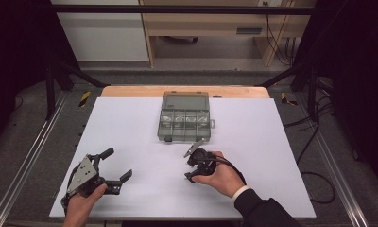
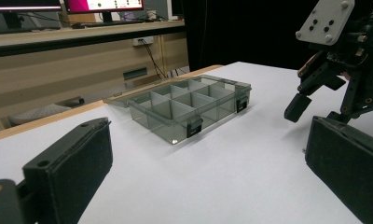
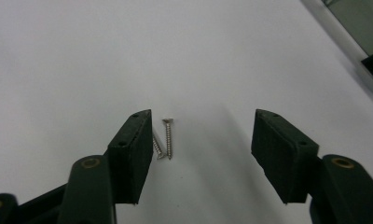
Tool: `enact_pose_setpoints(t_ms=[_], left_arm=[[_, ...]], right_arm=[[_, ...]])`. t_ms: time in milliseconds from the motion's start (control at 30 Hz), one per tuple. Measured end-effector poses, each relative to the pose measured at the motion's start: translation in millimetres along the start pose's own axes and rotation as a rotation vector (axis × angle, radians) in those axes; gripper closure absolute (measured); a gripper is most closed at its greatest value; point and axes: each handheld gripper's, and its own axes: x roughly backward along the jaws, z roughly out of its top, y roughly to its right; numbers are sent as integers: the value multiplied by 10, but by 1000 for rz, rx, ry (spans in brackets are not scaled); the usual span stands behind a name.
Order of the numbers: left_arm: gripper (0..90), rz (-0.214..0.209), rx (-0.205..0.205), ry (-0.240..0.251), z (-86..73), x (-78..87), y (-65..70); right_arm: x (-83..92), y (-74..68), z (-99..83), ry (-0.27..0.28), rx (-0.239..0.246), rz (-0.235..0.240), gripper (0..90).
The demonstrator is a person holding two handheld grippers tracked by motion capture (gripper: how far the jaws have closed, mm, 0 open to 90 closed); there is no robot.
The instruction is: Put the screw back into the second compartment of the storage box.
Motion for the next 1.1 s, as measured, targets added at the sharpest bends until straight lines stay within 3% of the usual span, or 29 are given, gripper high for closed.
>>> enact_pose_setpoints(t_ms=[200,300,1100], left_arm=[[6,0,-4,-2,1,-2,5],[6,0,-5,-2,0,-2,5],[6,5,-10,-4,3,4,-2]], right_arm=[[-50,-42,32,-9,6,-1,574],[-63,-56,36,-9,33,8,645],[-143,-99,1,-16,40,40,854]])
